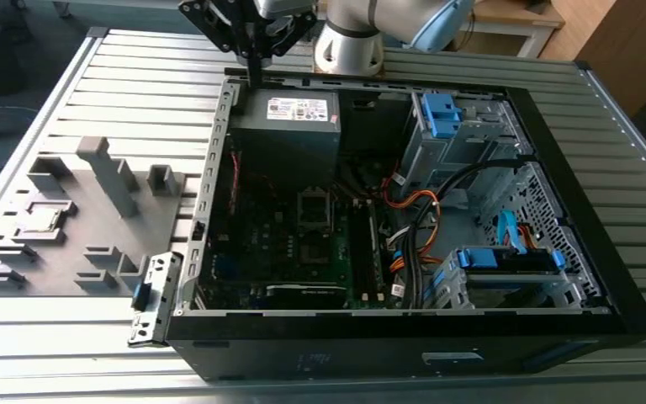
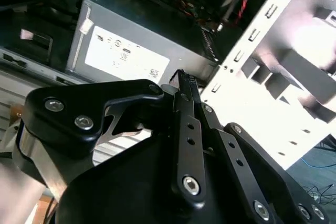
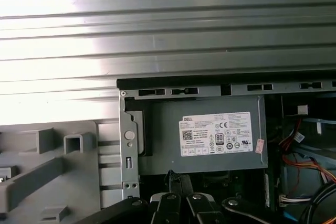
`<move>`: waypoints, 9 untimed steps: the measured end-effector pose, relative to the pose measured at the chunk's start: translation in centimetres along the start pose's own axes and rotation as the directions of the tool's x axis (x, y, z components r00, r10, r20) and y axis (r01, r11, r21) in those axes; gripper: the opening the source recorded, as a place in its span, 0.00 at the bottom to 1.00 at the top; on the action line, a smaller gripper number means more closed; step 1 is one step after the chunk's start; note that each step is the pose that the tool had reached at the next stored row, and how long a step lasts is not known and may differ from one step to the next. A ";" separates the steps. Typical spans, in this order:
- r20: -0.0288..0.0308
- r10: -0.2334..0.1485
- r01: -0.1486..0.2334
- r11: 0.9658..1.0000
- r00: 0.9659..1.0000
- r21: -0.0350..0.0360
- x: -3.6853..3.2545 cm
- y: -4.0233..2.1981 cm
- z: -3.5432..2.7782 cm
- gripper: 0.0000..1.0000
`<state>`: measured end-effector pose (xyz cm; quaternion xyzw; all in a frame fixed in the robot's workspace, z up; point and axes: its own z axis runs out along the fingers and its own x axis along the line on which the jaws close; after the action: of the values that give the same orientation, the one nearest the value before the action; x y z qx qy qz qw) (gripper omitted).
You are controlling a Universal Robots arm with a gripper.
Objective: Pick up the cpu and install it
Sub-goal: 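Reach for the cpu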
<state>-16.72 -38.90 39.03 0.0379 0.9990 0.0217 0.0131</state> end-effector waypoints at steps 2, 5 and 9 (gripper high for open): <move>0.000 0.000 0.000 1.000 1.000 0.000 0.54 0.04 0.02 0.11; 0.000 0.000 0.000 1.000 1.000 0.000 1.22 0.12 0.05 0.11; 0.000 0.000 0.000 1.000 1.000 0.000 1.99 0.22 0.09 0.11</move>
<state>-18.69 -38.52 38.90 0.0378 0.9990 0.0217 0.0131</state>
